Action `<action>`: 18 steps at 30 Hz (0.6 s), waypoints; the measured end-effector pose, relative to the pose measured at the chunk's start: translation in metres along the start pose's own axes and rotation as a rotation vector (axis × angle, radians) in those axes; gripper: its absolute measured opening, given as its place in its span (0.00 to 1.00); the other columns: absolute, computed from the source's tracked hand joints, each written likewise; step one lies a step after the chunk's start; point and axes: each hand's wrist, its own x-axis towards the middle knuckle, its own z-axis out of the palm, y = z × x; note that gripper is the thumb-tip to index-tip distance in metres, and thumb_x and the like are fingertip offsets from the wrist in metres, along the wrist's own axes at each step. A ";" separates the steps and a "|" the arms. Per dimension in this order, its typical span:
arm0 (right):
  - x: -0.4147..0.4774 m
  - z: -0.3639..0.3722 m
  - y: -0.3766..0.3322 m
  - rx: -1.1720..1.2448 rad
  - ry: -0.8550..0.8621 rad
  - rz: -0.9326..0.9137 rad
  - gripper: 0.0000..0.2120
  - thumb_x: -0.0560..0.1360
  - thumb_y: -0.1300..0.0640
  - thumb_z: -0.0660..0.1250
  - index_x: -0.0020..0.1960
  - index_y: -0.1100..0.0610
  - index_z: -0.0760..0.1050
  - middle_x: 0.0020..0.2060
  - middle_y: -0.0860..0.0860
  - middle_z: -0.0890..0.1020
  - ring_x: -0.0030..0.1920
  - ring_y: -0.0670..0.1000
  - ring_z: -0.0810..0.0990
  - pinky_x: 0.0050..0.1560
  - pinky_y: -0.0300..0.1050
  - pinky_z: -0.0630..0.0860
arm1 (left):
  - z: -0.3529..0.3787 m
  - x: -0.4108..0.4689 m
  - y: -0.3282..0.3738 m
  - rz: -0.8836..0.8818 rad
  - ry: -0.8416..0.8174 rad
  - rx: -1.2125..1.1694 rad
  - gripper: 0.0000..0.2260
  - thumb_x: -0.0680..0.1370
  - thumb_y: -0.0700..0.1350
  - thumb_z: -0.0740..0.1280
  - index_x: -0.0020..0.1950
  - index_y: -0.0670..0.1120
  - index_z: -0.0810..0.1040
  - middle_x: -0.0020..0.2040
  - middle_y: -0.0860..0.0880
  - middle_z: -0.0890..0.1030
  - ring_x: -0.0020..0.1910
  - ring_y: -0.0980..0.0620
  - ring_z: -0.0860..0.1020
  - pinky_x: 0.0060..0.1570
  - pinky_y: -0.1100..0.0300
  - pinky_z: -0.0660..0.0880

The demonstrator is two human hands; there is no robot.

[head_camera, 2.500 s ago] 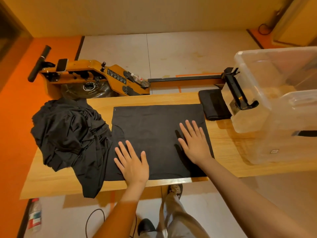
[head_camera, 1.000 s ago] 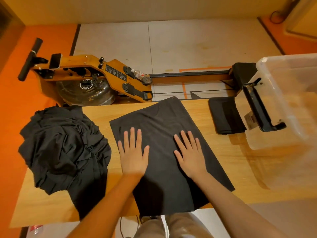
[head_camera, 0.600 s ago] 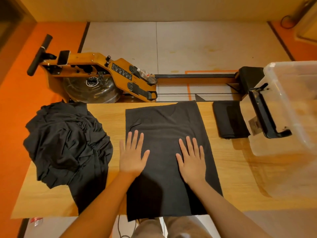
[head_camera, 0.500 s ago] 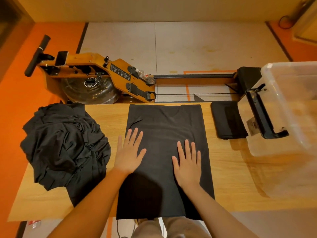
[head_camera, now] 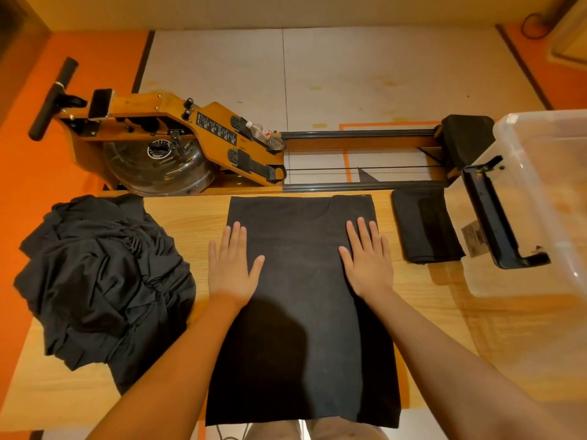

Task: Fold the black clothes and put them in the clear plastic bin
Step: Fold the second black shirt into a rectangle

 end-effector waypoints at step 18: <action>0.047 -0.019 0.000 -0.101 -0.063 -0.042 0.27 0.82 0.41 0.39 0.78 0.46 0.35 0.78 0.50 0.37 0.76 0.54 0.31 0.73 0.55 0.32 | 0.004 0.037 0.007 0.028 0.011 0.043 0.39 0.75 0.67 0.38 0.80 0.45 0.45 0.80 0.45 0.43 0.78 0.48 0.38 0.75 0.50 0.37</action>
